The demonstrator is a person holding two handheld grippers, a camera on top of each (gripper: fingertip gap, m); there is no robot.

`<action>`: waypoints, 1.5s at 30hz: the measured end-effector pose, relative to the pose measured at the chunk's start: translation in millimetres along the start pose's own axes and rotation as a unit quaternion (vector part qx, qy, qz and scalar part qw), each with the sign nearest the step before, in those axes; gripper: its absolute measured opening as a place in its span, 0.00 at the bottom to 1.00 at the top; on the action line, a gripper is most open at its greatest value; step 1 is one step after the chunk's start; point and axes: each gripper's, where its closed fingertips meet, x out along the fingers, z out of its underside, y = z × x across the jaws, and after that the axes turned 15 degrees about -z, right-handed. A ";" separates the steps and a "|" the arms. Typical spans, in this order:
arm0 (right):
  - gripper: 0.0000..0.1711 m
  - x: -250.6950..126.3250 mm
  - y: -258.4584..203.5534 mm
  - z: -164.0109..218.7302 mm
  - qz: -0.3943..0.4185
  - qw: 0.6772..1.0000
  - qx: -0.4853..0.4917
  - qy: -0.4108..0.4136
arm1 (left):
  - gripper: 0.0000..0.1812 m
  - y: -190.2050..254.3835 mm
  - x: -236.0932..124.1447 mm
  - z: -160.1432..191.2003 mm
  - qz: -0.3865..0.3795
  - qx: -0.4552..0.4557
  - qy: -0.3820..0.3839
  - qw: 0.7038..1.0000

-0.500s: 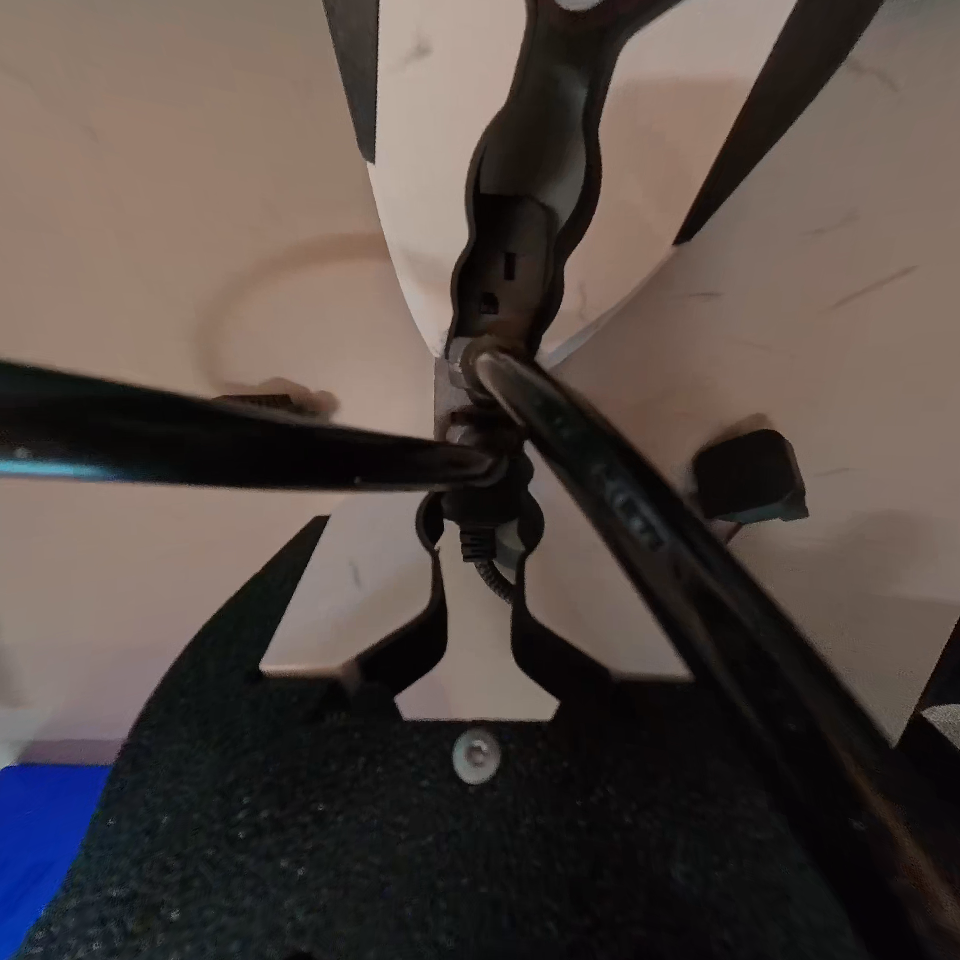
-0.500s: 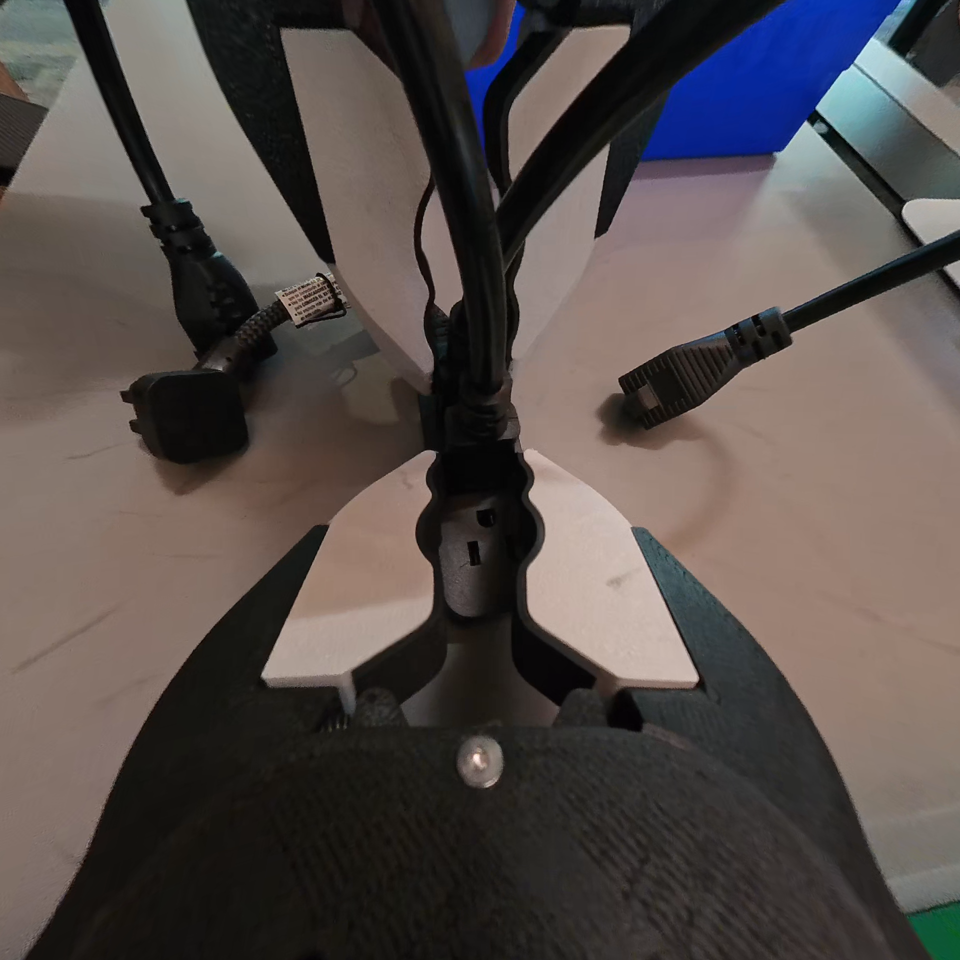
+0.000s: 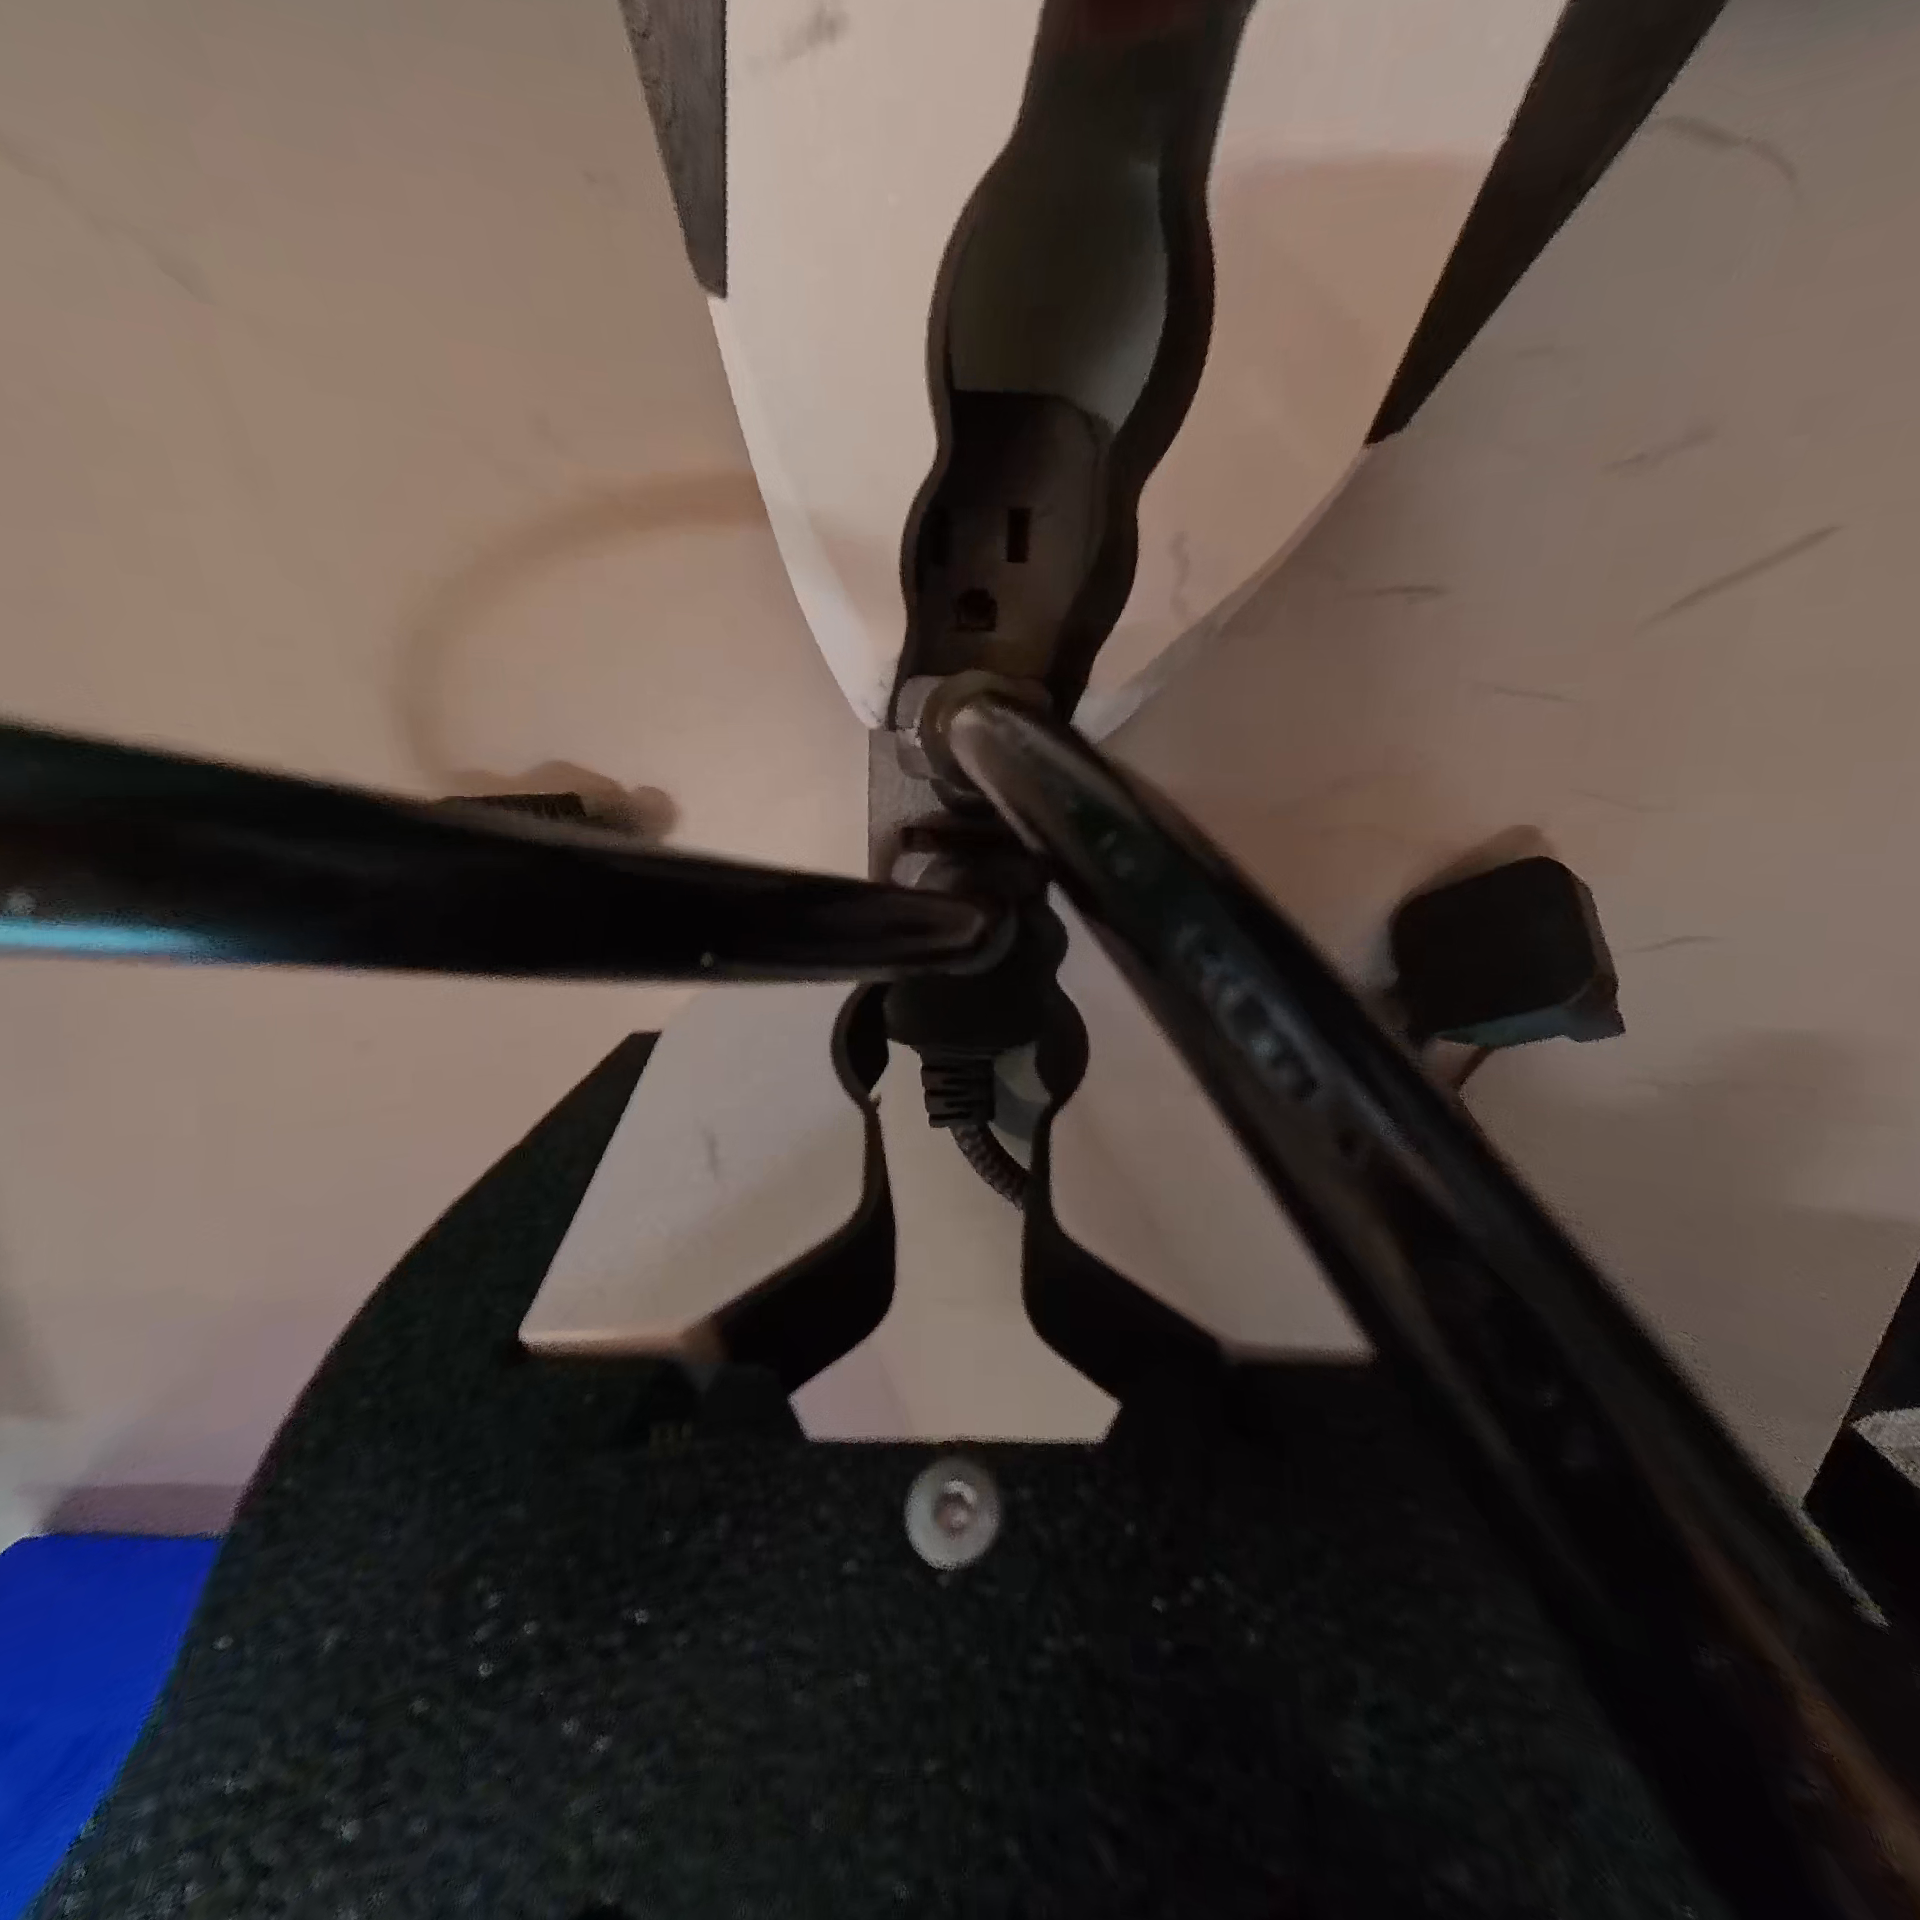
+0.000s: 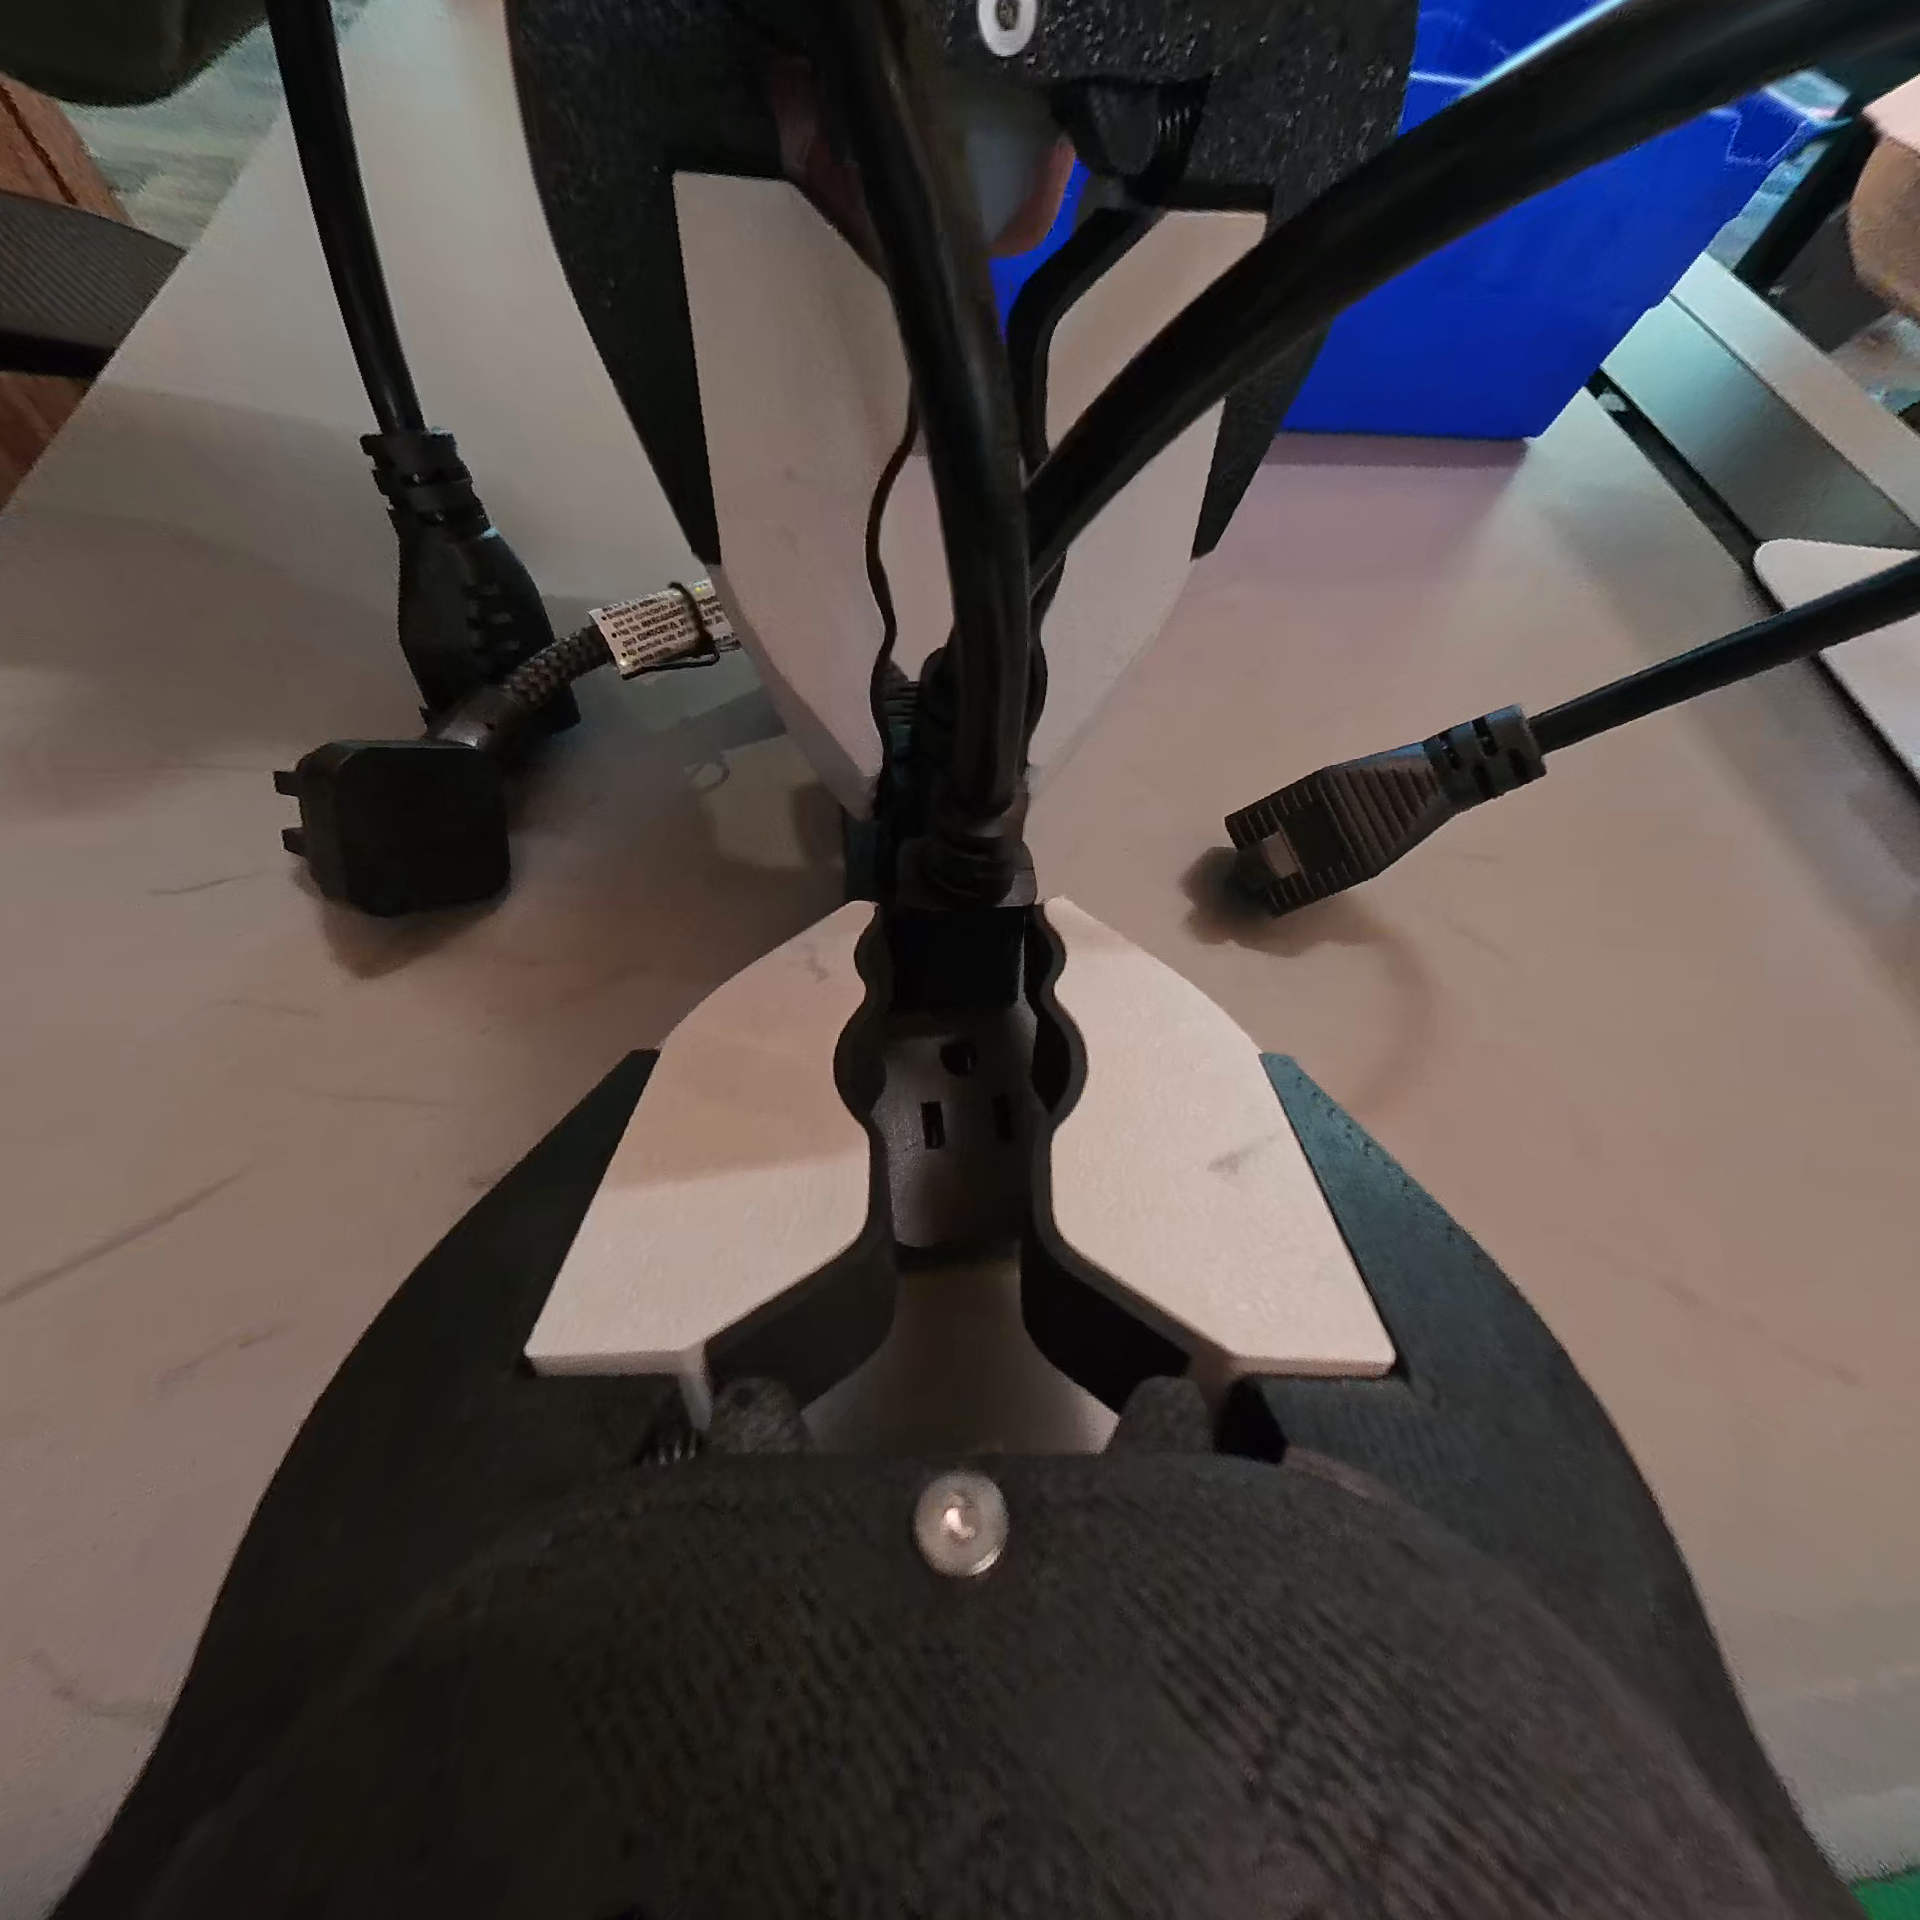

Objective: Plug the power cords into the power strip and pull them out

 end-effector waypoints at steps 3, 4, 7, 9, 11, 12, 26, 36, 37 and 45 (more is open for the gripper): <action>0.14 0.5 0.3 -0.5 -0.004 1.000 0.001 0.001 | 0.14 0.0 0.1 0.8 0.000 0.011 -0.018 1.000; 0.15 1.4 0.6 -0.5 -0.002 1.000 -0.001 -0.001 | 0.13 0.1 0.2 1.0 0.002 0.014 -0.022 1.000; 0.14 2.5 -0.2 -0.4 -0.010 1.000 0.004 -0.001 | 0.14 6.0 10.2 9.5 0.011 0.019 -0.053 0.998; 0.14 2.6 -1.6 -0.6 -0.016 1.000 0.006 0.000 | 0.14 5.8 10.9 3.3 0.003 0.034 -0.035 0.999; 0.14 2.6 -1.8 -0.5 -0.013 1.000 0.003 -0.001 | 0.14 6.0 10.5 3.5 0.004 0.042 -0.047 0.998; 0.14 2.5 -1.6 -0.5 -0.012 1.000 0.002 -0.001 | 0.14 5.9 10.4 3.7 0.005 0.043 -0.052 0.998; 0.15 8.4 -3.3 7.0 -0.006 0.999 0.000 -0.036 | 0.13 8.0 9.4 2.2 0.009 0.034 -0.050 0.998; 0.15 7.4 -4.4 7.5 -0.012 0.999 0.003 -0.034 | 0.13 9.5 9.3 0.8 0.013 0.026 -0.034 0.999; 0.15 7.2 -4.6 7.4 -0.013 0.999 0.004 -0.033 | 0.13 9.1 9.4 0.8 0.014 0.027 -0.033 0.999; 0.14 7.4 -5.7 5.4 -0.004 0.999 0.046 -0.022 | 0.13 9.1 9.6 0.5 0.019 0.029 -0.031 0.999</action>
